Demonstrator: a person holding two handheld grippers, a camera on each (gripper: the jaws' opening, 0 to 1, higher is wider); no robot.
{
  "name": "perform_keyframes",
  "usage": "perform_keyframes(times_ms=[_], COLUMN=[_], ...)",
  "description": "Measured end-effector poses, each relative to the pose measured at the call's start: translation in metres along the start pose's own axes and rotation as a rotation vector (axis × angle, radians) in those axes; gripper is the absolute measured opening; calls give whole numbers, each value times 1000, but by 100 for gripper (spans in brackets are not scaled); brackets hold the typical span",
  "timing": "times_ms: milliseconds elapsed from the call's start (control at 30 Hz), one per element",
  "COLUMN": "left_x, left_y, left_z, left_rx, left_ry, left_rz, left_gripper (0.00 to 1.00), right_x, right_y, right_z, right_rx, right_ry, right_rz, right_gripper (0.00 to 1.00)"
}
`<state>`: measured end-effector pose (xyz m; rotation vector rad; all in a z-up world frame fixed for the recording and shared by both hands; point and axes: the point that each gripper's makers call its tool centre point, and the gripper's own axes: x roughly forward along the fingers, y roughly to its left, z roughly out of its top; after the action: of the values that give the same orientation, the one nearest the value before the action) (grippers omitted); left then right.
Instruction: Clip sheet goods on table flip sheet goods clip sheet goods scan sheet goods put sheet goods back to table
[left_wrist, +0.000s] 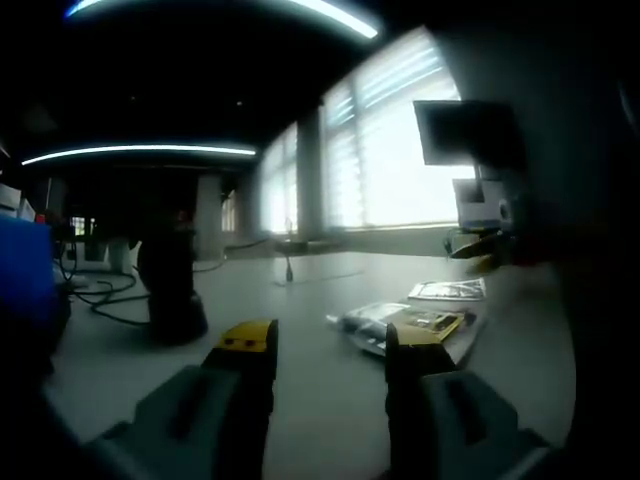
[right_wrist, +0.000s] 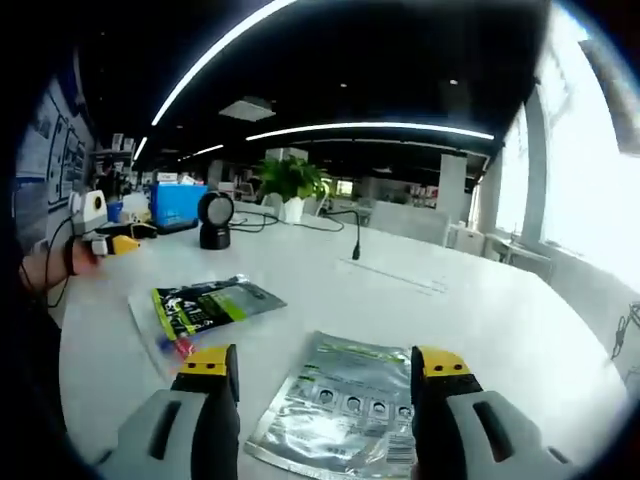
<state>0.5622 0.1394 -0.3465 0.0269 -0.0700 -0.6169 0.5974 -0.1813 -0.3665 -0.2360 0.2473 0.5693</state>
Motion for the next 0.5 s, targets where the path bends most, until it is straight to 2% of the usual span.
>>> perform_keyframes(times_ms=[33, 67, 100, 133, 367, 500], left_x=[0, 0, 0, 0, 1, 1], left_y=[0, 0, 0, -1, -1, -1], left_z=[0, 0, -1, -1, 0, 0], left_rx=[0, 1, 1, 1, -1, -3], left_ry=[1, 2, 3, 4, 3, 2], left_rz=[0, -1, -2, -2, -3, -4], left_gripper=[36, 36, 36, 36, 36, 36], right_x=[1, 1, 0, -1, -1, 3], right_y=[5, 12, 16, 17, 0, -8], right_z=[-3, -6, -6, -9, -17, -27], right_rx=[-4, 41, -3, -13, -3, 16], right_ry=[13, 24, 18, 28, 49, 83], right_rz=[60, 103, 140, 161, 218, 235], right_gripper=[64, 65, 63, 62, 61, 53])
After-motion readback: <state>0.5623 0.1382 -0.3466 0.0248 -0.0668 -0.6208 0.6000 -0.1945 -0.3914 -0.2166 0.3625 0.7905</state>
